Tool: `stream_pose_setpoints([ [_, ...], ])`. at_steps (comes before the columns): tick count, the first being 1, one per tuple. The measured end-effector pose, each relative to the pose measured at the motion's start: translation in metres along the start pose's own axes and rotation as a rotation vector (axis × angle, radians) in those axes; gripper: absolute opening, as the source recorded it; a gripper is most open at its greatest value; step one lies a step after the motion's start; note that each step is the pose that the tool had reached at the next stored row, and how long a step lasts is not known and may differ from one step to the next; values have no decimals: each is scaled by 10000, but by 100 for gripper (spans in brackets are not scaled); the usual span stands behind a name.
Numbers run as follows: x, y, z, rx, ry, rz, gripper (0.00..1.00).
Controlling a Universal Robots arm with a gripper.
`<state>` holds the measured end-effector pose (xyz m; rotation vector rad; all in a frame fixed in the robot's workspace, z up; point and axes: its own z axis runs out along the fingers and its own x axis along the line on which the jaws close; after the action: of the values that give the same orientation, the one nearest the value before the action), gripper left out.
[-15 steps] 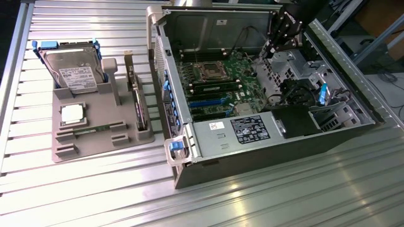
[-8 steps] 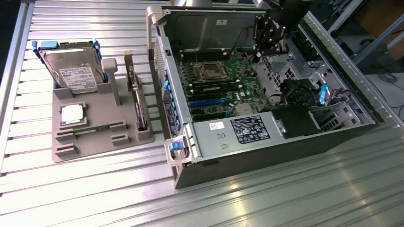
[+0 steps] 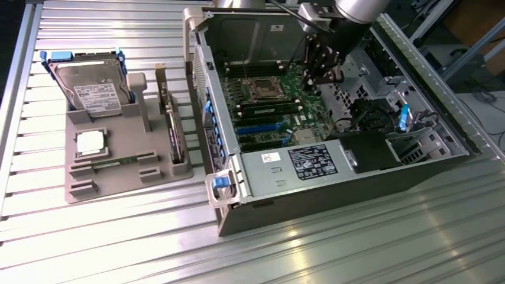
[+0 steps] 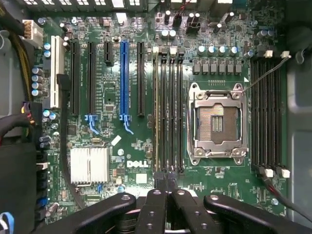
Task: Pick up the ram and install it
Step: 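Press down the ram until it locks into place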
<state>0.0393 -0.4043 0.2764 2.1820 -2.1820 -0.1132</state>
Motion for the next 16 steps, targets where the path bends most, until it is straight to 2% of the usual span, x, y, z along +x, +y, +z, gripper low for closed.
stream_pose_setpoints([
  [7, 6, 9, 300, 1, -1, -1, 10],
  [12, 13, -1, 422, 0, 0, 0, 10],
  [16, 17, -5, 464, 0, -1, 0, 10],
])
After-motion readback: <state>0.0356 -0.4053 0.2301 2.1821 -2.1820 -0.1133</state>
